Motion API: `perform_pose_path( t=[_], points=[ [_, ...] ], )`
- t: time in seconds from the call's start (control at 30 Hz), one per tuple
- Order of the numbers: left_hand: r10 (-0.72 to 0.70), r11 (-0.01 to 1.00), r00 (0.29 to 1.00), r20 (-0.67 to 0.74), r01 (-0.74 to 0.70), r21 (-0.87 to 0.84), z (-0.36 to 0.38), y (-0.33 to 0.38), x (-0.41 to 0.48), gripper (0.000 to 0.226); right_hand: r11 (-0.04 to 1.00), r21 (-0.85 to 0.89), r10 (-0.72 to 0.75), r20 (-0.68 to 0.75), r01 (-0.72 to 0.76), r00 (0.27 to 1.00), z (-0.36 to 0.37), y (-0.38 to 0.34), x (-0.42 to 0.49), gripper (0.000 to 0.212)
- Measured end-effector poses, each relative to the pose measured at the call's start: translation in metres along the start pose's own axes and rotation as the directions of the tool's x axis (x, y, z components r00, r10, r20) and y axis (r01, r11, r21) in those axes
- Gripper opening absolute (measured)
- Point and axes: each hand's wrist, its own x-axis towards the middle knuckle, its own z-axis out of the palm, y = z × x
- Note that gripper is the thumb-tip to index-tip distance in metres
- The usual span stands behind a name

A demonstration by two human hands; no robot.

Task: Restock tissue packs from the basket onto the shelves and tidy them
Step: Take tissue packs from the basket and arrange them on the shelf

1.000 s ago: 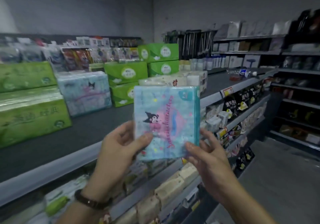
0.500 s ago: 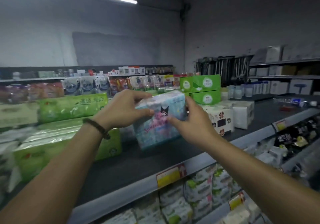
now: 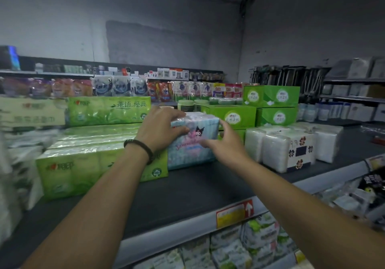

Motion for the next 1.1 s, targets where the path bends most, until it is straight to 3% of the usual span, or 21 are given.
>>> perform_pose_path(
  t=[0.2,0.27,0.33,0.47,0.6,0.77,0.87,0.93,1.0,1.1],
  points=[
    [0.001,0.987,1.0,-0.001,-0.001,0.162,0.007,-0.004,-0.006,0.058,0.999,-0.033,0.031,0.15,-0.027,0.988,0.0,0.007,-0.009,0.085],
    [-0.022,0.988,1.0,-0.014,0.024,0.153,0.007,-0.002,-0.008,0.058,0.998,-0.038,0.051,0.184,-0.044,0.982,-0.005,0.008,-0.011,0.075],
    [-0.025,0.985,0.999,-0.021,0.028,0.17,0.007,0.002,-0.009,0.058,0.998,-0.041,0.05,0.191,-0.043,0.98,-0.012,0.007,-0.019,0.066],
    [-0.024,0.981,1.0,-0.02,0.028,0.194,0.004,0.008,-0.013,0.058,0.994,-0.102,0.041,0.126,-0.028,0.991,-0.029,0.009,-0.042,0.083],
    [0.056,0.965,0.996,-0.062,-0.038,0.259,-0.011,0.035,-0.013,0.057,0.999,-0.013,-0.039,0.094,0.04,0.995,-0.063,0.022,-0.086,0.043],
    [0.27,0.963,0.963,-0.006,-0.27,0.02,-0.013,0.117,-0.043,0.034,0.981,0.142,-0.121,-0.087,0.132,0.989,-0.101,0.069,-0.157,0.01],
    [0.384,0.899,0.923,-0.001,-0.375,-0.225,0.02,0.177,-0.108,0.018,0.963,0.243,-0.065,-0.193,0.112,0.979,-0.11,0.12,-0.202,0.018],
    [0.45,0.836,0.888,0.097,-0.381,-0.394,0.063,0.208,-0.163,0.016,0.967,0.253,0.035,-0.235,0.026,0.971,-0.11,0.163,-0.238,0.022],
    [0.473,0.815,0.831,0.292,-0.286,-0.505,0.12,0.227,-0.223,0.026,0.958,0.259,0.185,-0.22,-0.126,0.958,-0.105,0.217,-0.278,0.024],
    [0.432,0.85,0.664,0.61,-0.075,-0.521,0.226,0.23,-0.326,0.045,0.864,0.214,0.486,-0.119,-0.456,0.866,-0.088,0.319,-0.352,0.036]
  ],
)
